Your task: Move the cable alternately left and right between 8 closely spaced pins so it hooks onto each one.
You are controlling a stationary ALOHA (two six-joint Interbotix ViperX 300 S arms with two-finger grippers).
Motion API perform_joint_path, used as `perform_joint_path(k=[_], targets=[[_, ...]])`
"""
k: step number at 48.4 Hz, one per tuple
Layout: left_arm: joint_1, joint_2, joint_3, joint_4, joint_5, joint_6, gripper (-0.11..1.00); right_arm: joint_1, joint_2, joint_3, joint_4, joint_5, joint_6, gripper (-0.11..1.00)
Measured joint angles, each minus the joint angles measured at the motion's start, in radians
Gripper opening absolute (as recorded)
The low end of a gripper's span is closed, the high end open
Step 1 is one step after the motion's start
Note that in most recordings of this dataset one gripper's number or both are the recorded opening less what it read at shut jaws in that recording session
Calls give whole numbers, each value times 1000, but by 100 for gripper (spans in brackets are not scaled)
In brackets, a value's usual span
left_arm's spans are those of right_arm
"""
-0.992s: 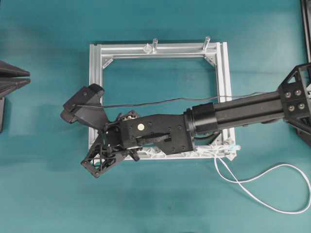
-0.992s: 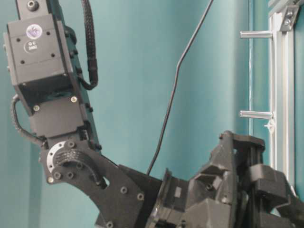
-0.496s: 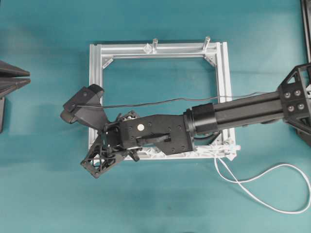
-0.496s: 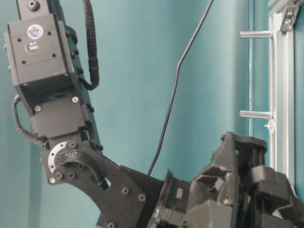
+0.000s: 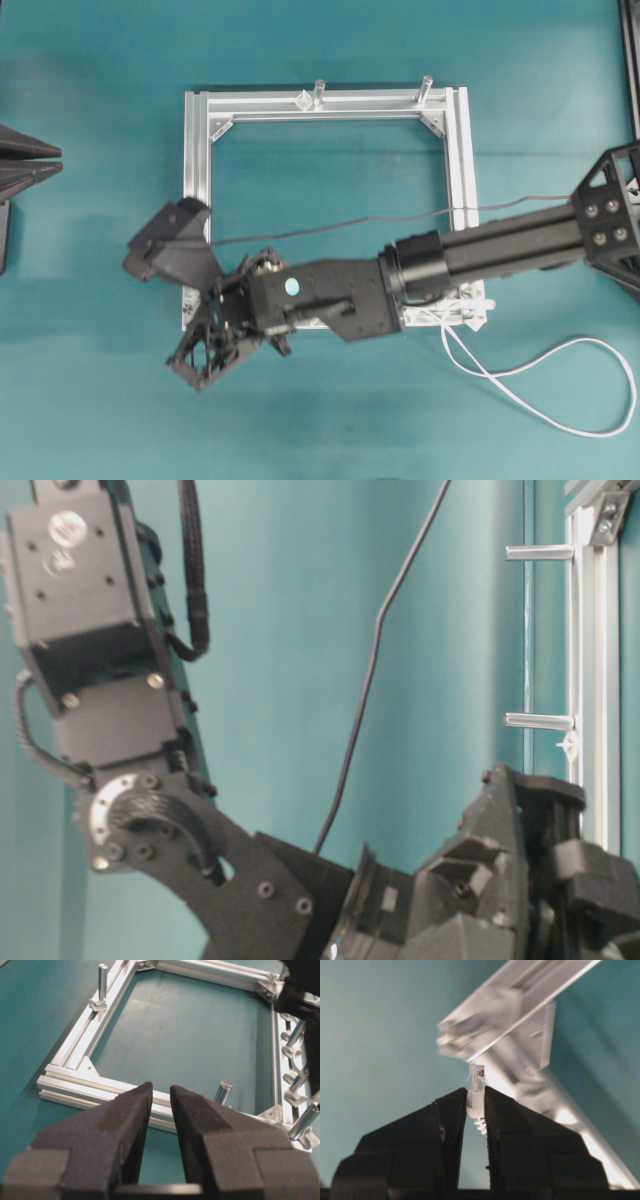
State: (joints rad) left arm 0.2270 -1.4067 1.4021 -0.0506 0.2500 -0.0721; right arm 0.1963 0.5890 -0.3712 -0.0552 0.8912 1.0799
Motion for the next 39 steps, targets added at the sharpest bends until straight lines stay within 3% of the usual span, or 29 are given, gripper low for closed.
perform_joint_path(k=[9, 22, 31, 39], targets=[[-2, 0, 0, 0, -2, 0, 27, 35, 25, -40, 2, -49, 3, 13], [0, 0, 0, 0, 0, 0, 27, 51, 143, -235, -31, -84, -14, 13], [-2, 0, 0, 0, 0, 0, 27, 32, 221, -351, -60, -80, -57, 13], [-2, 0, 0, 0, 0, 0, 27, -6, 247, -380, -87, -72, -64, 13]])
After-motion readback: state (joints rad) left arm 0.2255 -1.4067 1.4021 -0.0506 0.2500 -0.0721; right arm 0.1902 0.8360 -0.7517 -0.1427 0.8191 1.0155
